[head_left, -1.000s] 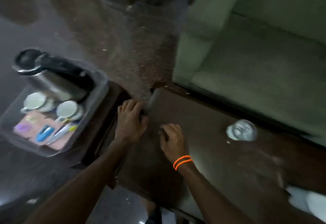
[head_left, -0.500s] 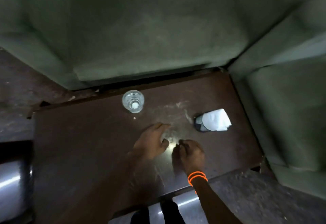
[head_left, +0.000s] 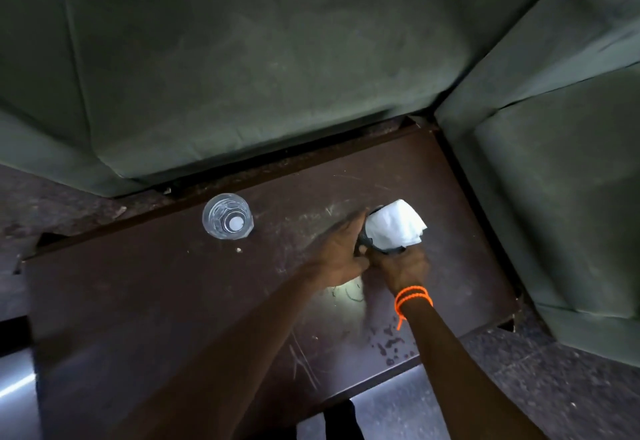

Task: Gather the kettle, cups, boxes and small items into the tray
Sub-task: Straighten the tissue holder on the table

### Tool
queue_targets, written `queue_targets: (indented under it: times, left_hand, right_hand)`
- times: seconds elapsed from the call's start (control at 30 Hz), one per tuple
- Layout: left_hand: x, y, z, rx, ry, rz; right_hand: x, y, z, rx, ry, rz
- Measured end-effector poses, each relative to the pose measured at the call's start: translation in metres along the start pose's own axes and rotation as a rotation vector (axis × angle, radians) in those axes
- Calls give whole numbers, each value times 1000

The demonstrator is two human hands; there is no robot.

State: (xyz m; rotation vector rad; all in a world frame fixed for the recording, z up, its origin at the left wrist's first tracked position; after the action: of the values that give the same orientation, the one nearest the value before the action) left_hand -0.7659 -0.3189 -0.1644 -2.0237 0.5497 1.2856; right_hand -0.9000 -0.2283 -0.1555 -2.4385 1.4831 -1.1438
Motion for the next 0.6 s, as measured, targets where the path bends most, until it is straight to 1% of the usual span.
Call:
queue_targets:
  times: [0.07, 0.13, 0.23, 0.37, 0.43, 0.5, 0.6]
  left_hand:
    - [2, -3, -22, -73, -80, -20]
    - [5, -6, -49, -107, -133, -63]
    - [-5, -11, -86, -150, -278, 2]
    - [-4, -12, -112, -194, -297, 45]
    - [2, -10, -114, -186, -300, 47]
    - [10, -8, -113, -171, -291, 14]
    - [18, -2, -110, -159, -237, -33]
  right_hand:
    - [30, 2, 11, 1, -16, -88]
    - [57, 3, 28, 35, -8, -141]
    - [92, 4, 50, 86, 8, -206]
    - [121, 6, 73, 148, 19, -284]
    - [124, 10, 80, 163, 7, -281]
    - [121, 14, 83, 174, 12, -247]
    - [116, 20, 82, 177, -49, -216]
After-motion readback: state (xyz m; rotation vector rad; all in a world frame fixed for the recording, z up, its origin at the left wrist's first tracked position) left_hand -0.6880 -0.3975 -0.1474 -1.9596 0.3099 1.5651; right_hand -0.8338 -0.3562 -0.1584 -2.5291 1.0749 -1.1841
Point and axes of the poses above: each hand's wrist, its own y-axis towards the middle knuckle, its own z-axis out of the palm, x = y × z, the point moved 9 cm from there along y, towards the middle knuckle, and after that the axes turned 11 degrees about -y, right-handed, at the moved point
